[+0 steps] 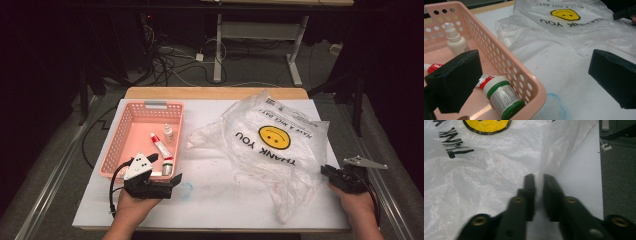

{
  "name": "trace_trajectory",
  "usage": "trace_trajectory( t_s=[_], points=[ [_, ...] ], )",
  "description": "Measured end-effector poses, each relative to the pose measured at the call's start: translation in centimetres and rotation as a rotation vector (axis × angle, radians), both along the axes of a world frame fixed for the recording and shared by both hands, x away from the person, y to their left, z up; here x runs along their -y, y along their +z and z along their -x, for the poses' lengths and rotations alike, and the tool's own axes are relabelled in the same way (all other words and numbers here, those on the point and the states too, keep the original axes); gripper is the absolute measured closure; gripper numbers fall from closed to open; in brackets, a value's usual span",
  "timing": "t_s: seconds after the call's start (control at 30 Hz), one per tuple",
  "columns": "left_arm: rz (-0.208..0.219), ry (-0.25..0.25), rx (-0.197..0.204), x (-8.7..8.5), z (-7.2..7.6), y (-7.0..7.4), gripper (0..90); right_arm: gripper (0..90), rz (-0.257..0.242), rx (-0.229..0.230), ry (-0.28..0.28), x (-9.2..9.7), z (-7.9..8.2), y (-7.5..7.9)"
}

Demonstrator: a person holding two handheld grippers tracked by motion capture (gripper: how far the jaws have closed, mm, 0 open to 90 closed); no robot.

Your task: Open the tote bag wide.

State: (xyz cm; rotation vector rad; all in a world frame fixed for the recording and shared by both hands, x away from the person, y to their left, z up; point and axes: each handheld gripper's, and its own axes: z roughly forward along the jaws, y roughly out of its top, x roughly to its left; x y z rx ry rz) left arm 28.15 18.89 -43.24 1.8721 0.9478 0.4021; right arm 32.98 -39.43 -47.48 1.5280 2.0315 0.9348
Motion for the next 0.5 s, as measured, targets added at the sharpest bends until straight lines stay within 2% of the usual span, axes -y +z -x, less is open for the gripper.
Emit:
trace_trajectory(
  t_s=[0.03,0.13,0.23,0.33,0.4,0.5],
  points=[
    [0.001,0.0,-0.001,0.0,0.0,0.0,0.0,90.0,0.005,0.005,0.01,0.0,0.1,0.0],
    [0.001,0.0,0.0,-0.1,0.1,0.0,0.0,90.0,0.027,0.004,0.025,-0.4,0.5,0.0],
    [0.031,-0.006,0.001,-0.2,0.3,0.3,0.0,90.0,0.025,0.009,0.026,-0.5,1.2,0.1],
    [0.025,-0.004,0.006,-0.3,0.2,0.4,0.0,90.0,0.03,0.014,0.038,-0.5,2.1,0.0],
    [0.022,0.001,-0.001,-0.3,0.1,0.3,0.0,90.0,0.016,0.009,0.046,-0.7,2.7,0.1],
    [-0.002,0.009,-0.002,-0.2,0.1,0.3,0.0,90.0,0.016,0.002,0.055,-0.9,3.0,0.0]
  ],
)
